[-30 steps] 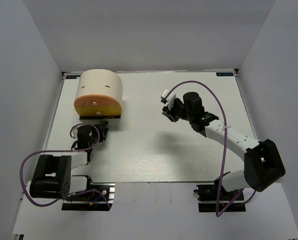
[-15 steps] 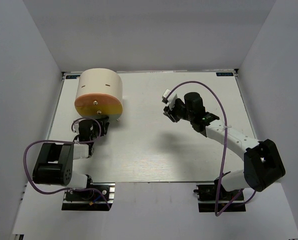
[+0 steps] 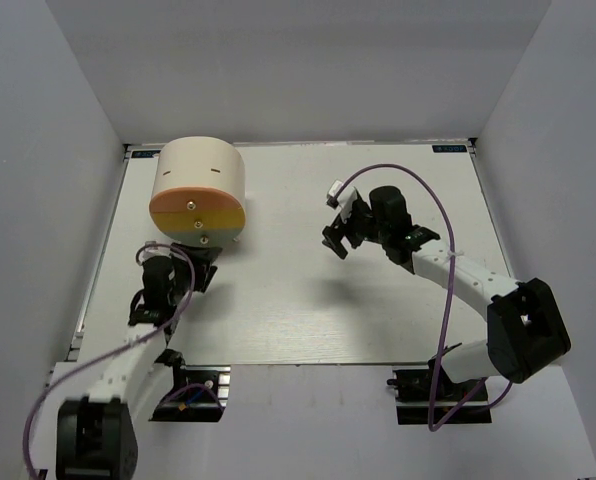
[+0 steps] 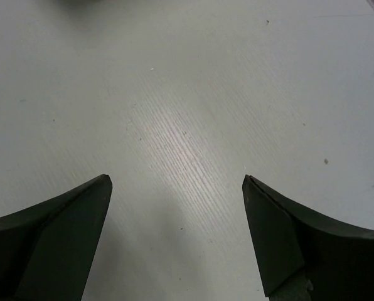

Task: Sort the stationery into containers
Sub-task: Close the drawer

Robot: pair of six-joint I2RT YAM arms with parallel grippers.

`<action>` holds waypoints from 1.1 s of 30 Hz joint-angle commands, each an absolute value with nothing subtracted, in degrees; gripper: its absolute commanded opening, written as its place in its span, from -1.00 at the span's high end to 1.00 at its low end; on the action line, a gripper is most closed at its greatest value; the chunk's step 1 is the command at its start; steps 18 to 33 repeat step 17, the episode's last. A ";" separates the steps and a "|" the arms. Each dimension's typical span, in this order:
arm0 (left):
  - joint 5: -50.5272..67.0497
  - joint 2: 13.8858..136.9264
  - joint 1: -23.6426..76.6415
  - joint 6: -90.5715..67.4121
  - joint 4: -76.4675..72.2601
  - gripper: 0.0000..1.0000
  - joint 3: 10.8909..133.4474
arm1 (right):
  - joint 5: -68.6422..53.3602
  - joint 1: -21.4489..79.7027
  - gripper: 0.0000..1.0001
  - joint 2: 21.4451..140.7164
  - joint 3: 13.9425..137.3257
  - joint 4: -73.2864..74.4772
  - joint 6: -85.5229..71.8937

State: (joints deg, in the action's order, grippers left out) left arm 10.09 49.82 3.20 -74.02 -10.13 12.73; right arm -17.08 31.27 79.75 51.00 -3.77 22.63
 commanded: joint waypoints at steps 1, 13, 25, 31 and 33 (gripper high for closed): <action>13.09 36.33 3.43 -60.75 15.06 -0.47 14.93 | -17.84 30.67 -0.81 79.89 51.94 -3.52 18.03; 24.08 27.77 3.43 -34.48 21.27 -1.00 33.91 | -10.28 30.15 -0.81 84.55 62.58 5.89 8.79; 24.08 31.28 3.43 -31.73 17.07 -1.00 36.04 | -8.35 29.79 -0.81 83.33 62.67 3.70 7.04; 24.08 31.28 3.43 -31.73 17.07 -1.00 36.04 | -8.35 29.79 -0.81 83.33 62.67 3.70 7.04; 24.08 31.28 3.43 -31.73 17.07 -1.00 36.04 | -8.35 29.79 -0.81 83.33 62.67 3.70 7.04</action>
